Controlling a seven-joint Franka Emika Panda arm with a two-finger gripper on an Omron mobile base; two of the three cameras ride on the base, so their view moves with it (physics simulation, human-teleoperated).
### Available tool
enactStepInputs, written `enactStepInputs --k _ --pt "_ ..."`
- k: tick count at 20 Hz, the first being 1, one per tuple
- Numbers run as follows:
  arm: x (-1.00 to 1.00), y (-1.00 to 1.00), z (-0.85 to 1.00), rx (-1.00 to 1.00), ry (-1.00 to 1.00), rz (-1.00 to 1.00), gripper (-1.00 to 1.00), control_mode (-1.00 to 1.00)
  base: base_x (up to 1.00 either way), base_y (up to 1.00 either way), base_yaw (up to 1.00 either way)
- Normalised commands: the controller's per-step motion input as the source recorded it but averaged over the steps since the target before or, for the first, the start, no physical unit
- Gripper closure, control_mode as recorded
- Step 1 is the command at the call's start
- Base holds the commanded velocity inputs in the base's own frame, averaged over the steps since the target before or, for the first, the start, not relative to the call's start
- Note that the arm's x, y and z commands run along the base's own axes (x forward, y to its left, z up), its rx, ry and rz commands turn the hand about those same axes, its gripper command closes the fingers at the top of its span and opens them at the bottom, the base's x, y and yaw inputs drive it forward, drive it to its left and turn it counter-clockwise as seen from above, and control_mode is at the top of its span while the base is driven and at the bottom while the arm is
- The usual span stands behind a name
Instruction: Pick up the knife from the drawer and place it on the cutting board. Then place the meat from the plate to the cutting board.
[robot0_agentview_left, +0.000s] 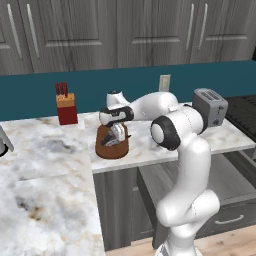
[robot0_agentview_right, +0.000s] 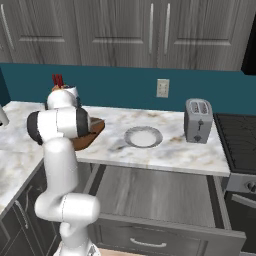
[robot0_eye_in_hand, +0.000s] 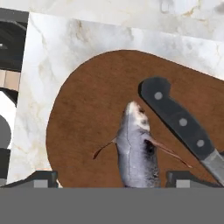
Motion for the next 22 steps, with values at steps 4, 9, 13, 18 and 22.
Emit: enactStepInputs --k 4,9,13,18,22 --pt "-0.57 0.00 0.31 0.00 -0.03 0.00 -1.00 -1.00 0.00 0.00 0.00" --pt "-0.67 -0.08 0.17 0.00 -0.02 0.00 -1.00 -1.00 0.00 0.00 0.00" --pt "-0.73 -0.13 0.15 0.00 -0.03 0.00 -1.00 -1.00 0.00 0.00 0.00" --pt "-0.78 -0.17 0.17 0.00 -0.06 -0.01 -1.00 -1.00 0.00 0.00 0.00" --pt "-0.78 -0.12 0.26 0.00 -0.07 -0.03 -1.00 -1.00 0.00 0.00 0.00"
